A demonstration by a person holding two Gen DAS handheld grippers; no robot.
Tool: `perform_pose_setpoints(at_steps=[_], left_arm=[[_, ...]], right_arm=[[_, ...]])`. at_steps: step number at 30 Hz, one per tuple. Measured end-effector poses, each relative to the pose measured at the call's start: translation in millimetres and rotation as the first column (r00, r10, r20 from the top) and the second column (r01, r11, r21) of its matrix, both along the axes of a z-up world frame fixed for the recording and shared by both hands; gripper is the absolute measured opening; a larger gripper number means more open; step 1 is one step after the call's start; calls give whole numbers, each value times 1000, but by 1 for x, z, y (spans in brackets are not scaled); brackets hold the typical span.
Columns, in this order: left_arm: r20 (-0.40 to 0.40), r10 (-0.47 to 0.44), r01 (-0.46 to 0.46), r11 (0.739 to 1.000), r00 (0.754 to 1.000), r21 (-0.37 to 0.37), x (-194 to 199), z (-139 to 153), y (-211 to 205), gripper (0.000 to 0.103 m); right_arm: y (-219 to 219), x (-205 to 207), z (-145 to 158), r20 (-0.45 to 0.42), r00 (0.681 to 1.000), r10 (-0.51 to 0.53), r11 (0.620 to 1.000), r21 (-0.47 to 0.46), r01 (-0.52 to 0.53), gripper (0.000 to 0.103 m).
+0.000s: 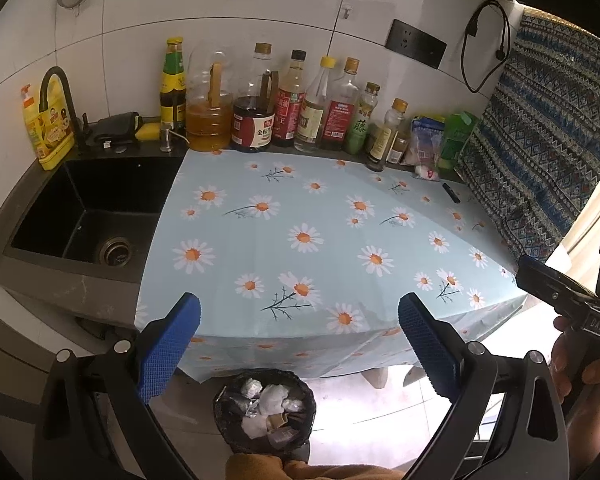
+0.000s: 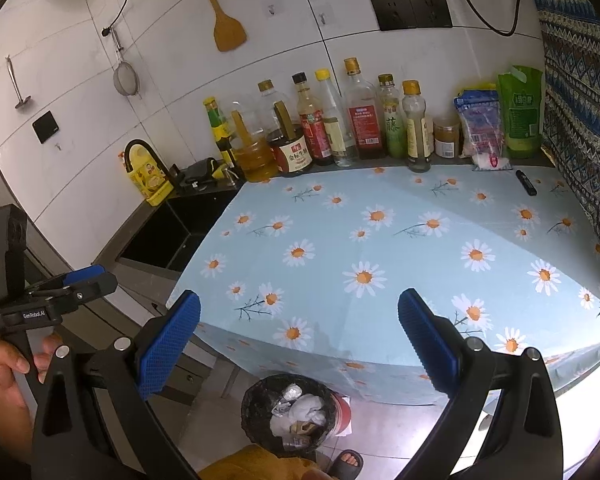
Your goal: Collect trash
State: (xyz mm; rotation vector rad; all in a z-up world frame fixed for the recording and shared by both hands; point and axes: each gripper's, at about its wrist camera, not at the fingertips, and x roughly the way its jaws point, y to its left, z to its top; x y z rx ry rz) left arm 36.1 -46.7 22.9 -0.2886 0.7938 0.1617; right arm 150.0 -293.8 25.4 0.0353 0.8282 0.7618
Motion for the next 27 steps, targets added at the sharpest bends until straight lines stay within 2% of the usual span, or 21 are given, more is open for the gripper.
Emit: perform_pose_setpoints(at_steps=[27], left_arm=[[-16,10,-10,1000,1000,-6,-3,-4,-5,96]], right_arm=[[-7,-2,-2,-25,1000,3,1000,16,-3,98]])
